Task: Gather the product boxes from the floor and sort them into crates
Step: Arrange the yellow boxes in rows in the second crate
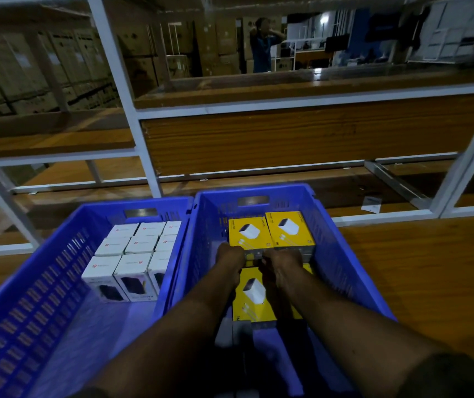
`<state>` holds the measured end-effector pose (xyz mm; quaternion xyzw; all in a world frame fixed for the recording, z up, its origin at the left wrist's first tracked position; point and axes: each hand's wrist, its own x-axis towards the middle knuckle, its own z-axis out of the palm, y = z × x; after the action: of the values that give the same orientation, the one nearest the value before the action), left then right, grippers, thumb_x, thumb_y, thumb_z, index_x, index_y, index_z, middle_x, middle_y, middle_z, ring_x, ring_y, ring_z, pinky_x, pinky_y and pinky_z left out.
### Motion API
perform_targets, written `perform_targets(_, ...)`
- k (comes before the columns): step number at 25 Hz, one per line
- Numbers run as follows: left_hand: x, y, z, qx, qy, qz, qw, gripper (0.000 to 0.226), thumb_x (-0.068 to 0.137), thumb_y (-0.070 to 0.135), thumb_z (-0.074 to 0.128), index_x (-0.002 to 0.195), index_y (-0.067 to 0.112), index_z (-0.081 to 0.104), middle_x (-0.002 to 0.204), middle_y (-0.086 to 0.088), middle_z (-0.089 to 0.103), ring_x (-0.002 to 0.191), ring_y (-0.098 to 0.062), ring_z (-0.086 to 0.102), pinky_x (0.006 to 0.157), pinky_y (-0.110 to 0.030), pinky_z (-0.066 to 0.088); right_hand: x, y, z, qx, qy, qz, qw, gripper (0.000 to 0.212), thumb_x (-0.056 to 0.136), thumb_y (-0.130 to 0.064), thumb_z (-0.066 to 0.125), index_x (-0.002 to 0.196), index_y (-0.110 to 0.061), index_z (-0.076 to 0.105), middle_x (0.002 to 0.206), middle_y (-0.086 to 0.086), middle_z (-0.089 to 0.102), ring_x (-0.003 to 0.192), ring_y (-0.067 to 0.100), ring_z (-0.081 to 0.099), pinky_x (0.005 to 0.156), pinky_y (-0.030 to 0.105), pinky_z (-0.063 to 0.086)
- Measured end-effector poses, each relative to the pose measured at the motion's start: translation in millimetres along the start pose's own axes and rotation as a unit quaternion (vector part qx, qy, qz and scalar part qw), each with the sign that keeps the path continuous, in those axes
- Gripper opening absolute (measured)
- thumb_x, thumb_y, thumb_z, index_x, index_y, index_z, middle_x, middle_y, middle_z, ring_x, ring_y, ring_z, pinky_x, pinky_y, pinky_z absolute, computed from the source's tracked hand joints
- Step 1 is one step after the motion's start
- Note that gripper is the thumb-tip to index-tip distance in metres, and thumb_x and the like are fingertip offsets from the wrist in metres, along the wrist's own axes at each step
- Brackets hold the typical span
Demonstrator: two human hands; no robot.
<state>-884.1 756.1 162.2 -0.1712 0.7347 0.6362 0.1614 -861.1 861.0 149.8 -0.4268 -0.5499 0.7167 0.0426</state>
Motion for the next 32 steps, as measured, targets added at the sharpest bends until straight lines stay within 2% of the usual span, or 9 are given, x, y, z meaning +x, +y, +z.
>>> perform_targets(6,20.2,-1.7,11.4,-0.026,0.02,-0.027,0.999,0.015,0.095,0.009,0.05,0.11,0.008,0.05,0.104,-0.02,0.057,0.104,-0.033,0.061,0.073,-0.037,0.045,10.9,3.6,15.1,0.159,-0.032,0.037,0.986,0.041,0.091,0.005,0.051,0.063,-0.013,0.027,0.056,0.005,0.02,0.045,0.012,0.025,0.041,0.02,0.026)
perform_targets(9,23.7,-1.2,12.5,-0.033,0.027,-0.015,0.999,0.028,0.094,0.009,0.051,0.122,0.007,0.048,0.114,-0.023,0.058,0.094,-0.031,0.06,0.07,-0.037,0.044,8.9,3.2,16.5,0.134,-0.042,0.024,0.99,0.044,0.085,0.014,0.044,0.057,-0.015,0.024,0.049,0.0,0.018,0.043,0.008,0.02,0.047,0.021,0.017)
perform_targets(13,21.3,1.0,9.9,-0.026,0.036,-0.014,0.999,0.011,0.097,0.009,0.048,0.108,0.01,0.046,0.103,-0.015,0.052,0.092,-0.023,0.054,0.071,-0.037,0.043,9.0,6.7,14.9,0.115,-0.053,0.022,0.992,0.043,0.082,0.015,0.043,0.054,-0.013,0.026,0.046,0.002,0.02,0.041,0.01,0.02,0.053,0.033,0.011)
perform_targets(16,19.0,5.8,7.6,-0.002,-0.002,-0.014,1.0,0.007,0.096,0.011,0.05,0.089,0.01,0.053,0.089,-0.008,0.057,0.086,-0.024,0.059,0.076,-0.039,0.052,4.2,6.9,10.6,0.088,-0.092,0.016,0.992,0.039,0.08,0.015,0.044,0.055,-0.013,0.03,0.05,0.005,0.021,0.042,0.013,0.021,0.054,0.035,0.013)
perform_targets(19,22.3,5.4,5.7,-0.051,-0.022,-0.043,0.998,0.027,0.083,0.019,0.061,0.105,0.003,0.06,0.091,-0.016,0.061,0.083,-0.029,0.062,0.073,-0.041,0.05,-11.5,0.3,-3.0,-0.046,-0.141,0.038,0.988,0.026,0.085,0.006,0.049,0.063,-0.007,0.046,0.056,0.011,0.038,0.043,0.02,0.036,0.046,0.028,0.034)
perform_targets(23,3.8,15.3,-6.2,-0.074,0.026,0.004,0.997,0.018,0.092,0.011,0.062,0.08,0.005,0.05,0.086,-0.016,0.051,0.082,-0.023,0.052,0.067,-0.038,0.04,-50.8,-0.9,-23.3,-0.299,-0.296,0.046,0.906,0.019,0.099,-0.021,0.05,0.088,-0.008,0.059,0.07,0.007,0.06,0.054,0.015,0.052,0.051,0.027,0.048)
perform_targets(27,-24.8,22.3,-21.7,-0.065,0.031,0.057,0.996,0.029,0.093,0.01,0.064,0.118,-0.001,0.054,0.08,-0.009,0.051,0.067,-0.021,0.047,0.057,-0.029,0.037,-94.4,-4.4,-26.7,-0.49,-0.395,-0.054,0.775,0.023,0.091,-0.036,0.064,0.091,-0.014,0.061,0.085,0.006,0.06,0.065,0.016,0.054,0.06,0.031,0.053)
perform_targets(29,-43.6,24.0,-28.4,-0.047,-0.007,0.033,0.998,0.029,0.093,0.016,0.065,0.115,-0.001,0.056,0.075,-0.01,0.049,0.06,-0.019,0.045,0.052,-0.027,0.035,-109.6,-1.2,-27.3,-0.553,-0.419,-0.048,0.719,0.026,0.089,-0.04,0.066,0.082,-0.016,0.059,0.085,0.006,0.058,0.069,0.018,0.056,0.072,0.04,0.058)
perform_targets(32,-62.4,19.5,-35.7,-0.04,-0.08,-0.001,0.996,0.02,0.093,0.024,0.068,0.09,0.006,0.058,0.072,-0.009,0.048,0.058,-0.019,0.046,0.054,-0.029,0.036,-120.8,5.8,-32.2,-0.545,-0.433,-0.01,0.717,0.025,0.089,-0.038,0.067,0.082,-0.015,0.058,0.089,0.007,0.06,0.086,0.025,0.063,0.088,0.049,0.055)
